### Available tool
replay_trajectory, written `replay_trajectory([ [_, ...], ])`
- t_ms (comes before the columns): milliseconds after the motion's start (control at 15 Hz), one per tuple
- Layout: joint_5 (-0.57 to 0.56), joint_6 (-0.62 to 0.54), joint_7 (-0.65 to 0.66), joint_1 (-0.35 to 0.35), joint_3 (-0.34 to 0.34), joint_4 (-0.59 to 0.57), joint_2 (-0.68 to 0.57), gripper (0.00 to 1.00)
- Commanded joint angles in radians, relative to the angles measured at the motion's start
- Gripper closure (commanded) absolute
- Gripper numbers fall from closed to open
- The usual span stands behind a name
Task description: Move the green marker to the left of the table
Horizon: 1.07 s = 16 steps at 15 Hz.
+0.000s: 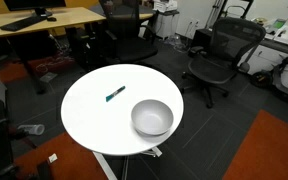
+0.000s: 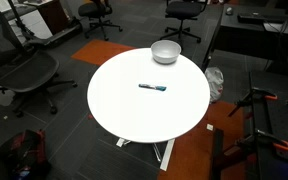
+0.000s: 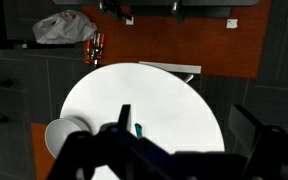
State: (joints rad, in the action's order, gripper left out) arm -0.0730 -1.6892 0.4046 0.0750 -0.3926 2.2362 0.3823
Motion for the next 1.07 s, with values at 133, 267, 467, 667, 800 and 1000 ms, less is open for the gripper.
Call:
replay_trajectory([
  [133, -0.012, 0.003, 0.012, 0.037, 0.031, -0.002, -0.007, 0.00],
  [267, -0.012, 0.003, 0.012, 0.037, 0.031, -0.002, -0.007, 0.00],
  [467, -0.017, -0.024, 0.002, 0.031, 0.042, -0.010, -0.020, 0.00],
  [667, -0.045, -0.079, -0.018, 0.023, 0.073, -0.014, -0.044, 0.00],
  [800, -0.080, -0.137, -0.028, 0.017, 0.096, -0.012, -0.065, 0.00],
  [1000, -0.116, -0.229, -0.027, 0.011, 0.130, -0.009, -0.108, 0.00],
])
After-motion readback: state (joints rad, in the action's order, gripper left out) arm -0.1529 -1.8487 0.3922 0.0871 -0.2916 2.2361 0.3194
